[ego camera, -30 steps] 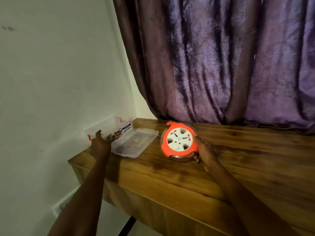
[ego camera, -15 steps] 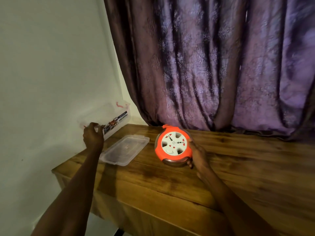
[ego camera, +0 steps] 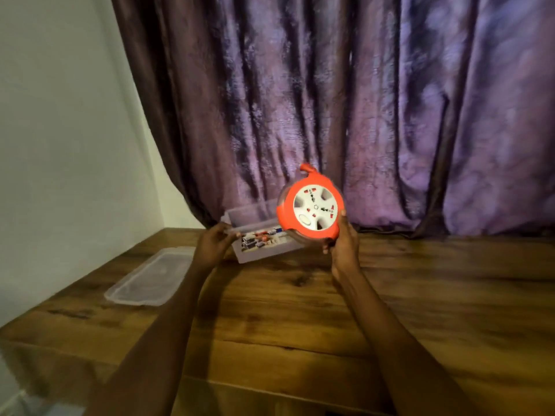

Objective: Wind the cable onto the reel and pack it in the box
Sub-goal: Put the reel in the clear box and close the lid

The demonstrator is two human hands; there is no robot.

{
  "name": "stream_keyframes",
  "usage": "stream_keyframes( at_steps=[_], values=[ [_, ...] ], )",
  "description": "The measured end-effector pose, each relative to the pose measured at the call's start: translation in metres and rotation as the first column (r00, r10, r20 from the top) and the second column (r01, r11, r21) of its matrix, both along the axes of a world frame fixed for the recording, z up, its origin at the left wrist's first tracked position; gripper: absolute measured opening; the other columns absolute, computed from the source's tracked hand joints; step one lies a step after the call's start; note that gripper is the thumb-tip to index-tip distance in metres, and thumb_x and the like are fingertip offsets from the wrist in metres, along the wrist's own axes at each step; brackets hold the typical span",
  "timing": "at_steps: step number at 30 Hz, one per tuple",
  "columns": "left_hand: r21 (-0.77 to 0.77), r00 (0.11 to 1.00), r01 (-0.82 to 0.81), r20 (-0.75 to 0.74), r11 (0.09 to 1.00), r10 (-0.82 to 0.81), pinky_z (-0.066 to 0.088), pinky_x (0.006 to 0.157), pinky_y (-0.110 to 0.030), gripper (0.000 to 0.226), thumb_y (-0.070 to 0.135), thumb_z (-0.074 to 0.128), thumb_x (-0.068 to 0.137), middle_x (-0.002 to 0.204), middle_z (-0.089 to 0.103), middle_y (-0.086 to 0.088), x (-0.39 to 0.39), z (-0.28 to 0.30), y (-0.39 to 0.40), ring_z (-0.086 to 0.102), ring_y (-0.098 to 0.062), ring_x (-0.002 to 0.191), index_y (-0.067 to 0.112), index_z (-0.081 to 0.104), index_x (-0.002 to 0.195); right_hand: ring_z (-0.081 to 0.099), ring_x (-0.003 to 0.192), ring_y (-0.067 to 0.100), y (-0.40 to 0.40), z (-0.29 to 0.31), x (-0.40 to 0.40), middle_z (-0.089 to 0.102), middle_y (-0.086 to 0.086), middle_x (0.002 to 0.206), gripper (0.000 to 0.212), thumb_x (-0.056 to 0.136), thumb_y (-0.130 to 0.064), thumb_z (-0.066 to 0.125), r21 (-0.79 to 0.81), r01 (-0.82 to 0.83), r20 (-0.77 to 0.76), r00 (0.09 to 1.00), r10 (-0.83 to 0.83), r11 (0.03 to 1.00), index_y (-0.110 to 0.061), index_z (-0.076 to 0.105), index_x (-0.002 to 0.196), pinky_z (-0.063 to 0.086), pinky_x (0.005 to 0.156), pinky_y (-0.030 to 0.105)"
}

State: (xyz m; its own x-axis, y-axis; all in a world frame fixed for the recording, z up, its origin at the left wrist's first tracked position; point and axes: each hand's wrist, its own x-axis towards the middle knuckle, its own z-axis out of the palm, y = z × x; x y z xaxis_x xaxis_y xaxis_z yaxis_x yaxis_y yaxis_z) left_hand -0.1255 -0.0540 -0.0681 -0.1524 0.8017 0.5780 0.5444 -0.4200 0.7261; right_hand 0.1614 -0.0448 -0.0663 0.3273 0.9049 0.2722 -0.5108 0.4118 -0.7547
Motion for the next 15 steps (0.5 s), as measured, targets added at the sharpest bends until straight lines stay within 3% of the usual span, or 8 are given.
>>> stream_keyframes(
  at_steps=[3,7,11,13,15],
  values=[
    [-0.100,0.982,0.179,0.083,0.979,-0.171,0.050,0.066,-0.015,0.008,0.012,0.073,0.089,0.085,0.068,0.002,0.042,-0.015,0.002,0.066,-0.001,0.075,0.010,0.066,0.092,0.059,0.059,0.002,0.003,0.012,0.032,0.072,-0.010,0.071,0.029,0.101,-0.037,0.052,0.030,0.082,0.036,0.996,-0.083,0.996,-0.015,0.069,0.096,0.047,0.048,0.018],
    [-0.136,0.867,0.410,0.364,0.902,-0.339,0.054,0.054,-0.031,0.007,0.015,0.074,0.088,0.082,0.074,-0.008,0.086,-0.033,0.001,0.073,-0.022,0.076,0.014,0.068,0.086,0.045,0.037,0.003,0.007,0.035,0.081,0.055,-0.010,0.050,0.028,0.101,-0.037,0.053,0.058,0.148,0.214,0.964,-0.157,0.987,-0.018,0.058,0.081,0.034,0.034,0.016],
    [-0.092,0.836,0.467,0.369,0.879,-0.406,0.057,0.059,-0.029,0.007,0.013,0.077,0.086,0.092,0.076,-0.010,0.110,-0.041,0.006,0.076,-0.021,0.084,0.013,0.071,0.090,0.042,0.041,0.004,0.009,0.053,0.114,0.049,-0.008,0.053,0.029,0.100,-0.036,0.055,0.098,0.202,0.483,0.846,-0.224,0.974,-0.018,0.055,0.077,0.035,0.037,0.018],
    [-0.098,0.803,0.507,0.414,0.856,-0.429,0.059,0.061,-0.032,0.012,0.013,0.076,0.086,0.100,0.075,-0.015,0.115,-0.046,0.012,0.076,-0.026,0.090,0.014,0.071,0.097,0.051,0.054,0.007,0.010,0.058,0.124,0.057,-0.002,0.068,0.023,0.100,-0.036,0.056,0.110,0.197,0.597,0.771,-0.223,0.974,-0.015,0.062,0.091,0.044,0.048,0.023],
    [-0.126,0.818,0.498,0.395,0.858,-0.418,0.062,0.063,-0.038,0.020,0.019,0.076,0.088,0.110,0.073,-0.013,0.117,-0.052,0.016,0.075,-0.026,0.095,0.026,0.073,0.106,0.055,0.066,0.013,0.012,0.061,0.130,0.059,0.000,0.075,0.027,0.100,-0.036,0.056,0.123,0.161,0.720,0.665,-0.200,0.979,-0.010,0.064,0.100,0.049,0.060,0.032]
  ],
)
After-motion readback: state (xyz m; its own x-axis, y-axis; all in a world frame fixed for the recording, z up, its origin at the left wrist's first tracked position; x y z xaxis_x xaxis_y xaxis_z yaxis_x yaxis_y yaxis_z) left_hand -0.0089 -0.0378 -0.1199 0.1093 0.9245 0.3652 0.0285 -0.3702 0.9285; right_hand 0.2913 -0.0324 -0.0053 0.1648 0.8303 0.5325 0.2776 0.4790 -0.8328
